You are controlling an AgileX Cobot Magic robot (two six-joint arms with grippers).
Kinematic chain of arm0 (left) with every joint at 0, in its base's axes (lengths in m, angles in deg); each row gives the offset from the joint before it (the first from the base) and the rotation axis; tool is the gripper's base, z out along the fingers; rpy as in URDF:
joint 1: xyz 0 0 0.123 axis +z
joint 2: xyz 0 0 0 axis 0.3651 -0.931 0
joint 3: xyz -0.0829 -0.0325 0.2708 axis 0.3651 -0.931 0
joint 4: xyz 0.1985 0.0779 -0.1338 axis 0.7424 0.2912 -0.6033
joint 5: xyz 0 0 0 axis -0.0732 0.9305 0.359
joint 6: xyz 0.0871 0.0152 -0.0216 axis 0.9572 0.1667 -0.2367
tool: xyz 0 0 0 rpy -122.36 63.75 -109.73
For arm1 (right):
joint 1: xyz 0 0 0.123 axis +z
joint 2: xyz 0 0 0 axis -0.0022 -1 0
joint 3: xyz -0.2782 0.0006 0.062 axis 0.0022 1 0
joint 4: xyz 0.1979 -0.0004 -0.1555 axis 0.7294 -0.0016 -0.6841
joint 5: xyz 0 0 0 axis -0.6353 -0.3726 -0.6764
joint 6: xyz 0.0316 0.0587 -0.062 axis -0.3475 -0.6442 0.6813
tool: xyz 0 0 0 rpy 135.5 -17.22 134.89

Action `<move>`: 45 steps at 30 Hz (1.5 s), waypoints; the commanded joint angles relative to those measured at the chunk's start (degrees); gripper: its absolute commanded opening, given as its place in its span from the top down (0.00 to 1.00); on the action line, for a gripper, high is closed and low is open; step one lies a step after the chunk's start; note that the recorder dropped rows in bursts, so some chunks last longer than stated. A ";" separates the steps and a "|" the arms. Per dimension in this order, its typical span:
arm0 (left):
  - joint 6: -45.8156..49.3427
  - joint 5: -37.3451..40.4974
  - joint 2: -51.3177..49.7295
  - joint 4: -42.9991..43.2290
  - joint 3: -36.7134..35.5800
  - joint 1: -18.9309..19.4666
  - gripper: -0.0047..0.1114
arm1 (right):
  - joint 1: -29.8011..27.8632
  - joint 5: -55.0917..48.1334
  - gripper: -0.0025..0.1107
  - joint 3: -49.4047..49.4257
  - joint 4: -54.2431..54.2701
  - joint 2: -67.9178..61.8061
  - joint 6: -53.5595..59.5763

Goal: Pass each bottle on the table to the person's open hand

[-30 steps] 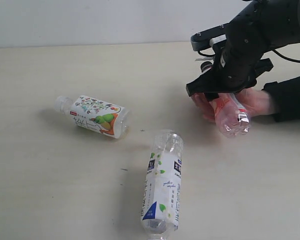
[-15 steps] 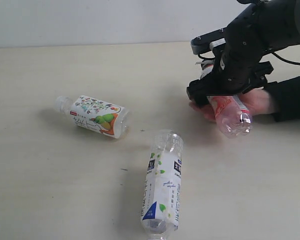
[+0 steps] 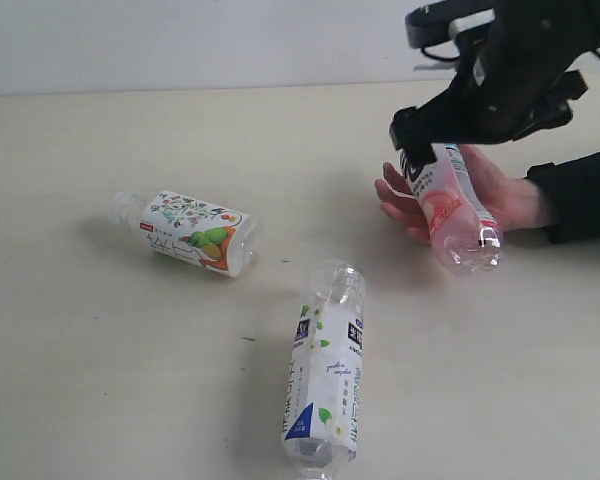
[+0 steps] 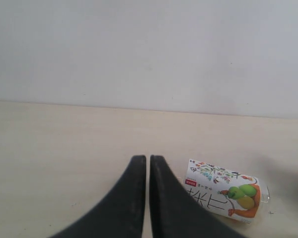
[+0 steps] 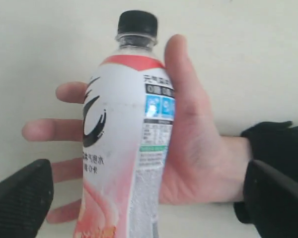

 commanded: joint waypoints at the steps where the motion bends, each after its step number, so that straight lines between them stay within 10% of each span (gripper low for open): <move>1: 0.26 -0.27 0.31 -0.26 -0.21 -0.12 0.91 | -0.04 -7.29 0.36 1.48 1.11 9.52 2.09; 5: 0.26 -0.27 0.31 -0.26 -0.21 -0.12 0.91 | -0.04 -7.81 0.96 9.18 1.01 22.52 2.11; 20: 0.26 -0.27 0.31 -0.26 -0.21 -0.12 0.91 | -0.04 3.22 0.97 39.06 0.62 75.89 3.01; 45: 0.26 -0.27 0.31 -0.26 -0.21 -0.12 0.91 | -0.04 3.59 0.92 41.50 -2.26 84.00 1.67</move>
